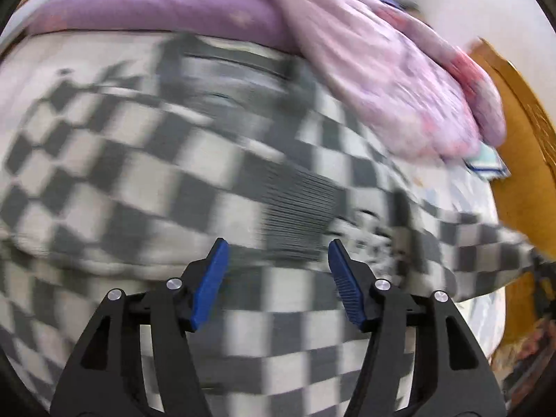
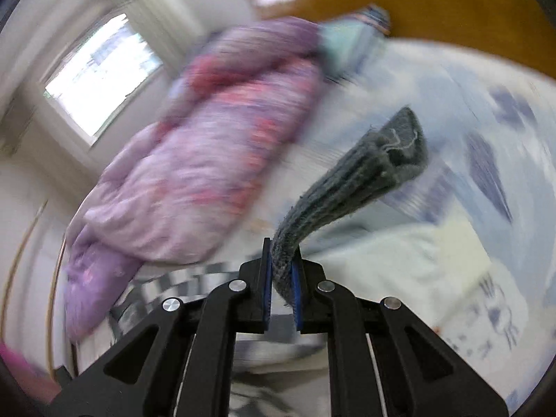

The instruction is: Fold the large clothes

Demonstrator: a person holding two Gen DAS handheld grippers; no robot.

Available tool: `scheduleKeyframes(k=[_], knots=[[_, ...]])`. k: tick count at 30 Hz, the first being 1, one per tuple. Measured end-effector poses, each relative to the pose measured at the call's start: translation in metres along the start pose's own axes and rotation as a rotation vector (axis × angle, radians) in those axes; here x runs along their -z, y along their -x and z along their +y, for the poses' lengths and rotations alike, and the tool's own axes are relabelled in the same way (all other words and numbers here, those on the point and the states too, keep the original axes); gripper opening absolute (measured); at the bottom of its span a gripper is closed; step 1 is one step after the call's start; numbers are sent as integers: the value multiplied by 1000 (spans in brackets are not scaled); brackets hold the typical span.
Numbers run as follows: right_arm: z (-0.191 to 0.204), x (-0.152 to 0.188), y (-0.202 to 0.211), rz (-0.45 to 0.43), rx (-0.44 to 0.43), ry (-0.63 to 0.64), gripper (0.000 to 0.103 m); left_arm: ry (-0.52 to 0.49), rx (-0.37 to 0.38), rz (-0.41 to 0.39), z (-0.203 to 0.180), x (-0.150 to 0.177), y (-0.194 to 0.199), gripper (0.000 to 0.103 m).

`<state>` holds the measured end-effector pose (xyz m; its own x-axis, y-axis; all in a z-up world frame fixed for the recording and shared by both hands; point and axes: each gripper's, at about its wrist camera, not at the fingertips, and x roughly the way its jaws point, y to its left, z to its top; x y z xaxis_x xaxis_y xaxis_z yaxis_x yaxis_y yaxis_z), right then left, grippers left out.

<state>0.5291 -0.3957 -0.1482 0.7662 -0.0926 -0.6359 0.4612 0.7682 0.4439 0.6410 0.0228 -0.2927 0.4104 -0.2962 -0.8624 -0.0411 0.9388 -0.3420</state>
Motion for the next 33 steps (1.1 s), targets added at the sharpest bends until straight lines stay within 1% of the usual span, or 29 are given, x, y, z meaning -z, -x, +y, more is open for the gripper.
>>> scheduleKeyframes(k=[2, 3, 5, 6, 10, 11, 12, 14, 15, 17, 18, 20, 21, 22, 24, 25, 27, 28, 29, 30, 31, 32, 33], knots=[[51, 3, 5, -14, -87, 69, 9, 43, -49, -21, 35, -6, 18, 61], [68, 6, 5, -13, -117, 88, 9, 58, -57, -24, 48, -7, 25, 61], [116, 20, 4, 9, -211, 129, 9, 112, -90, -44, 85, -10, 44, 61], [138, 30, 0, 30, -259, 138, 9, 127, -97, -53, 99, -10, 52, 61], [211, 80, -18, 123, -354, 194, 9, 188, -125, -73, 155, -13, 83, 61], [232, 100, -24, 147, -377, 218, 9, 192, -129, -75, 163, -12, 88, 61], [243, 110, -29, 162, -378, 240, 9, 192, -138, -75, 173, -12, 94, 61], [279, 156, -44, 220, -362, 325, 9, 195, -141, -75, 193, -12, 103, 61], [289, 172, -50, 241, -365, 343, 9, 197, -149, -76, 200, -10, 107, 61], [311, 218, -71, 312, -329, 412, 9, 202, -152, -78, 215, -8, 114, 61], [316, 233, -79, 334, -318, 427, 9, 207, -151, -79, 221, -6, 117, 61], [325, 270, -101, 411, -267, 472, 9, 210, -157, -74, 233, -4, 122, 61], [327, 282, -109, 435, -256, 475, 12, 212, -159, -72, 240, -2, 123, 61], [327, 297, -121, 483, -232, 497, 13, 216, -163, -67, 247, -1, 125, 61], [326, 318, -140, 540, -152, 559, 18, 233, -157, -61, 255, 2, 125, 61], [326, 323, -139, 554, -136, 570, 19, 244, -155, -58, 258, 3, 125, 61], [321, 325, -137, 560, -141, 577, 21, 254, -148, -62, 261, 3, 125, 62], [318, 322, -133, 559, -161, 578, 24, 258, -145, -65, 260, 2, 124, 65], [316, 318, -129, 569, -176, 576, 34, 262, -141, -65, 258, 1, 123, 66], [314, 315, -124, 572, -189, 573, 42, 261, -131, -60, 256, -1, 120, 66], [313, 308, -116, 573, -216, 569, 45, 260, -126, -58, 254, -1, 118, 66], [312, 301, -112, 584, -240, 559, 53, 260, -119, -57, 249, -5, 116, 66], [306, 291, -106, 601, -265, 528, 57, 258, -109, -60, 245, -7, 114, 66]])
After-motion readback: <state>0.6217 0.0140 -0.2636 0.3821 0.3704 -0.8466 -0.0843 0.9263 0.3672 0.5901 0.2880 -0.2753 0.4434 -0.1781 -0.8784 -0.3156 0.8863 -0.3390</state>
